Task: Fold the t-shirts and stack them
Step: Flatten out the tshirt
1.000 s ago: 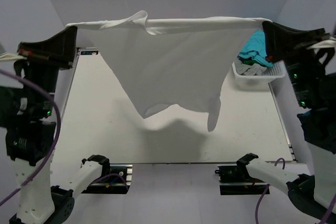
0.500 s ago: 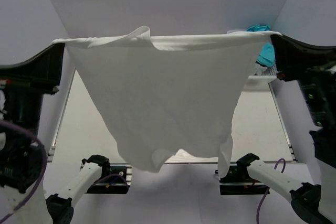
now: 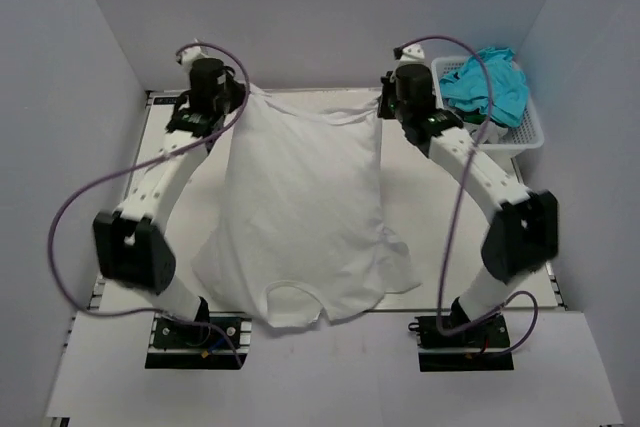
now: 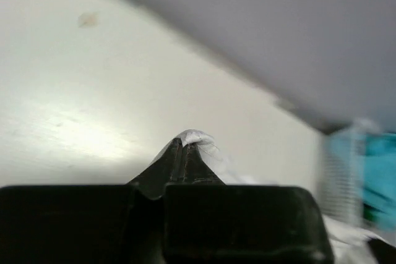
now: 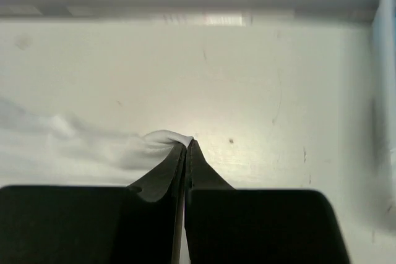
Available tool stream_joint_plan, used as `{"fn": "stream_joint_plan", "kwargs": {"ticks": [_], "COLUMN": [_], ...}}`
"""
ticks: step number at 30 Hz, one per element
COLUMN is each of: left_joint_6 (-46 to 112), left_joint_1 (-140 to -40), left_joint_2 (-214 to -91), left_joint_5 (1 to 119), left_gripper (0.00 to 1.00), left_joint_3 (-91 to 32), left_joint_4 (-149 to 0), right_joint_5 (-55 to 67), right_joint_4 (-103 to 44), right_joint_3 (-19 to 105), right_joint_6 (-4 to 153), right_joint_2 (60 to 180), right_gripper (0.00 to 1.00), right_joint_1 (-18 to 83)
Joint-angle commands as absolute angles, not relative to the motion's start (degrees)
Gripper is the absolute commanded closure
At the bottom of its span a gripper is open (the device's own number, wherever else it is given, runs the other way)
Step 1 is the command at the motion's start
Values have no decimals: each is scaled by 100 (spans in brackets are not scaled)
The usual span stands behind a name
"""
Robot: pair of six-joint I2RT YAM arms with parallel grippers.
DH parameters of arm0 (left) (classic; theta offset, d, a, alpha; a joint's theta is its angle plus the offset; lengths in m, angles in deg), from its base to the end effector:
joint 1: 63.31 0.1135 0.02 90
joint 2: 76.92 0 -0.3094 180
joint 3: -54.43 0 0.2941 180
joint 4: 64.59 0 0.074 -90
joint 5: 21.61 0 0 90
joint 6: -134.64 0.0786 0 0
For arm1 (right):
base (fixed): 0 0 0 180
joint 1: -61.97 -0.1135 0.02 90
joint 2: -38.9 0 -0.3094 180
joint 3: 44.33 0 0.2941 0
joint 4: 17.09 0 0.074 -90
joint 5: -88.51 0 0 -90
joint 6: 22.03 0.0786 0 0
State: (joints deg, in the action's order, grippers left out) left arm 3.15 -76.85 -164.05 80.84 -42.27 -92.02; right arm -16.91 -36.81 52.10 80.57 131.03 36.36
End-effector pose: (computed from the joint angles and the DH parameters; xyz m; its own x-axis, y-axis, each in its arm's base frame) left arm 0.4298 -0.0861 0.4252 -0.2426 -0.6070 -0.7568 -0.1757 0.7947 -0.5810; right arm 0.4321 0.1839 0.4049 -0.2745 0.1016 -0.9562 -0.1288 0.9816 0.1413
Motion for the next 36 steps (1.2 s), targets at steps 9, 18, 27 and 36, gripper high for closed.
{"fn": "stream_joint_plan", "kwargs": {"ticks": [9, 18, 27, 36], "left_joint_6": [763, 1001, 555, -36], "left_joint_1": [-7395, -7447, -7570, -7623], "left_joint_2": [-19952, -18647, -16044, -14354], "left_joint_5": [8078, 7665, 6770, 6416], "left_gripper": [0, 0, 0, 0], "left_joint_3": [-6957, -5509, -1892, 415], "left_joint_4": [-10607, -10439, -10616, -10483], "right_joint_5": [-509, -194, 509, 916], "right_joint_4": [-5057, -4513, -3968, -3870], "right_joint_3": [8143, 6231, 2995, 1025], "right_joint_6": [8231, 8255, 8659, 8977], "right_joint_2": [16440, 15097, 12848, 11756], "right_gripper": [10, 10, 10, 10], "right_joint_1": [4263, 4184, 3921, 3446]}}
